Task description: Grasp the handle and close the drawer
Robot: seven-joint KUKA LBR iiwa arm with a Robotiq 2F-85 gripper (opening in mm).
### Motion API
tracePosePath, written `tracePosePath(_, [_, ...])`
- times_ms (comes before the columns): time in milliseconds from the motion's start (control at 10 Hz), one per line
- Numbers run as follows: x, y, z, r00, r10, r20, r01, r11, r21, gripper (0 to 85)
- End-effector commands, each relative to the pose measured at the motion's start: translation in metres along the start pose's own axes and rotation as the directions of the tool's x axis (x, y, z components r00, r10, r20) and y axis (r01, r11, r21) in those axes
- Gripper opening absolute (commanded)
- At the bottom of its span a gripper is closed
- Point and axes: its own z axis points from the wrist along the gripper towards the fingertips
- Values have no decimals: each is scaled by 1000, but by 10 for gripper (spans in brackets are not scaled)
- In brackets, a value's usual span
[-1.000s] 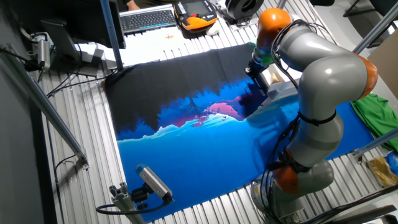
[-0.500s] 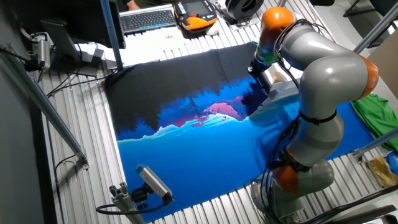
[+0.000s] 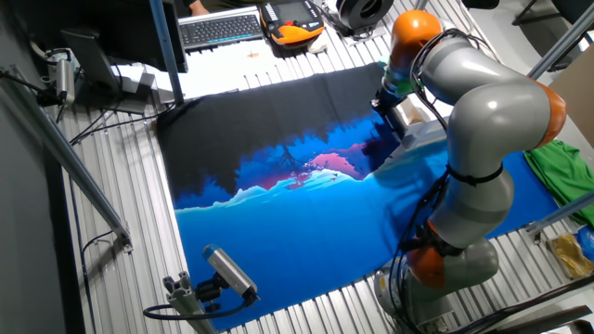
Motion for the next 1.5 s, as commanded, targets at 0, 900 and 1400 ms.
tracePosePath(0, [1, -1, 1, 1000, 1, 0, -1, 1000, 0, 0])
tracePosePath(900, [2, -22, -2, 1000, -2, -3, 2, 1000, -6, 0])
tracePosePath(1400, [4, -26, 0, 1000, 1, -3, -1, 1000, -5, 0])
